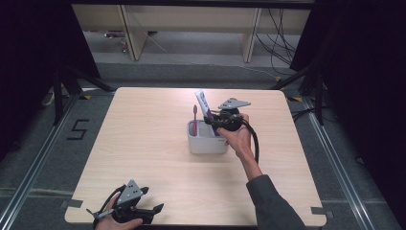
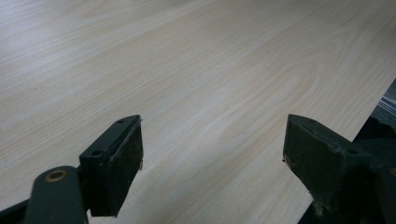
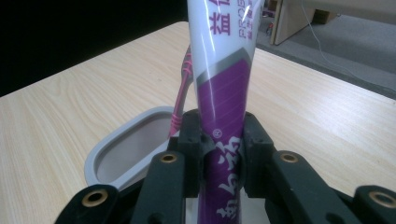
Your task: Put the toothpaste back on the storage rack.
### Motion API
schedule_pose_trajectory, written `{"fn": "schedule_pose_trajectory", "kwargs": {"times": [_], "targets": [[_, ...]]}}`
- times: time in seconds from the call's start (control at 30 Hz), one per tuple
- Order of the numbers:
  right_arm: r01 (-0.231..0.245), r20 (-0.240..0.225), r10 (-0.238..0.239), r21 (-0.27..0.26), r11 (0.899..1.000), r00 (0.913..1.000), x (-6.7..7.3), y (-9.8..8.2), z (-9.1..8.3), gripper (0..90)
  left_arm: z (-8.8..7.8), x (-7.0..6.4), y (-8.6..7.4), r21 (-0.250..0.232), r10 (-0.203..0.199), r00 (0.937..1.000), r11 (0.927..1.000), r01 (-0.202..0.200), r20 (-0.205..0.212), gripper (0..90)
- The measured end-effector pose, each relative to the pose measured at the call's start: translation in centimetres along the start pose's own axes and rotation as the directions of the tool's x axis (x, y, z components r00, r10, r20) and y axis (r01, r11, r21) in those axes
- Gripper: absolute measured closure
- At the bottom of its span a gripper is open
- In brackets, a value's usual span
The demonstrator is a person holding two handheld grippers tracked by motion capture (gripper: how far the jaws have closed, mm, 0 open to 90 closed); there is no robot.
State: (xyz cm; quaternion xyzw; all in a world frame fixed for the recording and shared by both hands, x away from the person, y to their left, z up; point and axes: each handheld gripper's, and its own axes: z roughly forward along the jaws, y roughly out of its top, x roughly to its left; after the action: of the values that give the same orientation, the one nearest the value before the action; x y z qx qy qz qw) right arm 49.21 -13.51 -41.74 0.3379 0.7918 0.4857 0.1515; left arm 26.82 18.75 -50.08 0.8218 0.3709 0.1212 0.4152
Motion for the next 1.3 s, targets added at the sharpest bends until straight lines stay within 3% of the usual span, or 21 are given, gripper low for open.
{"fn": "schedule_pose_trajectory", "kwargs": {"times": [0.27, 0.3, 0.37, 0.47, 0.53, 0.57, 0.63, 0.77, 0.97, 1.0, 1.03, 1.07, 1.1, 1.13, 1.17, 1.23, 1.3], "targets": [[0.027, -0.005, -0.027, 0.015, 1.0, 0.9996, -0.1, -0.3, 0.1, 74.3, 0.0, 0.0, 0.0, -0.007, 0.0, 1.0, 1.0, 0.0, 0.005, 19.5], [-0.001, -0.004, 0.001, 0.02, 1.0, 1.0, 0.1, -0.3, 0.1, 74.3, 0.1, -0.1, 0.0, -0.016, -0.008, 1.0, 0.9998, 0.008, 0.005, 19.5], [0.004, 0.001, -0.004, 0.028, 1.0, 1.0, 0.1, -0.4, 0.1, 74.3, 0.2, -0.2, -0.1, -0.024, -0.017, 0.9998, 0.9996, 0.017, 0.005, 19.5], [0.05, 0.022, -0.051, 0.044, 0.998, 0.9985, 0.1, -0.4, -0.1, 74.2, 0.2, -0.2, -0.1, -0.024, -0.018, 0.9998, 0.9996, 0.018, 0.005, 19.5], [0.053, 0.032, -0.054, 0.031, 0.998, 0.998, 0.1, -0.4, -0.1, 74.1, 0.2, -0.2, -0.1, -0.023, -0.015, 0.9999, 0.9996, 0.016, 0.005, 19.5], [0.032, 0.016, -0.032, 0.05, 0.998, 0.9993, 0.3, -0.5, -0.2, 74.1, 0.2, -0.2, -0.1, -0.021, -0.014, 0.9999, 0.9997, 0.015, 0.005, 19.5], [0.067, 0.013, -0.068, 0.048, 0.997, 0.9976, 0.1, -0.5, -0.1, 74.0, 0.2, -0.2, -0.1, -0.025, -0.015, 0.9999, 0.9996, 0.015, 0.007, 19.5], [0.037, 0.024, -0.038, 0.061, 0.997, 0.999, 0.4, -0.8, -0.1, 73.8, 0.2, -0.2, -0.1, -0.024, -0.014, 0.9999, 0.9996, 0.015, 0.007, 19.5], [0.062, 0.009, -0.063, 0.065, 0.996, 0.998, 0.5, -0.8, -0.2, 73.3, 0.3, -0.2, -0.1, -0.026, -0.015, 0.9999, 0.9995, 0.016, 0.006, 19.5], [0.054, 0.023, -0.056, 0.078, 0.995, 0.9982, 0.6, -0.8, -0.3, 73.2, 0.3, -0.2, -0.1, -0.027, -0.016, 0.9999, 0.9995, 0.016, 0.006, 19.5], [0.078, 0.035, -0.08, 0.059, 0.995, 0.9962, 0.6, -0.8, -0.2, 73.1, 0.3, -0.2, -0.1, -0.026, -0.015, 0.9999, 0.9995, 0.015, 0.006, 19.5], [0.049, 0.016, -0.051, 0.069, 0.996, 0.9986, 0.7, -0.9, -0.2, 73.0, 0.3, -0.2, -0.1, -0.026, -0.016, 0.9999, 0.9995, 0.016, 0.006, 19.5], [0.053, 0.018, -0.054, 0.071, 0.996, 0.9984, 0.7, -0.9, -0.2, 72.9, 0.3, -0.2, -0.1, -0.026, -0.015, 0.9999, 0.9996, 0.016, 0.006, 19.5], [0.095, 0.02, -0.096, 0.063, 0.994, 0.9952, 0.5, -0.9, -0.1, 72.7, 0.3, -0.2, -0.1, -0.026, -0.015, 0.9999, 0.9995, 0.016, 0.006, 19.5], [0.048, 0.024, -0.05, 0.074, 0.996, 0.9985, 0.8, -1.0, -0.2, 72.7, 0.3, -0.2, -0.1, -0.026, -0.016, 0.9998, 0.9995, 0.017, 0.006, 19.5], [0.087, 0.034, -0.09, 0.083, 0.993, 0.9954, 0.6, -1.0, -0.4, 72.4, 0.3, -0.2, -0.1, -0.025, -0.015, 0.9999, 0.9996, 0.015, 0.007, 19.5], [0.095, 0.033, -0.098, 0.082, 0.992, 0.9946, 0.6, -1.1, -0.4, 71.8, 0.3, -0.2, -0.1, -0.026, -0.016, 0.9998, 0.9995, 0.016, 0.006, 19.5]]}}
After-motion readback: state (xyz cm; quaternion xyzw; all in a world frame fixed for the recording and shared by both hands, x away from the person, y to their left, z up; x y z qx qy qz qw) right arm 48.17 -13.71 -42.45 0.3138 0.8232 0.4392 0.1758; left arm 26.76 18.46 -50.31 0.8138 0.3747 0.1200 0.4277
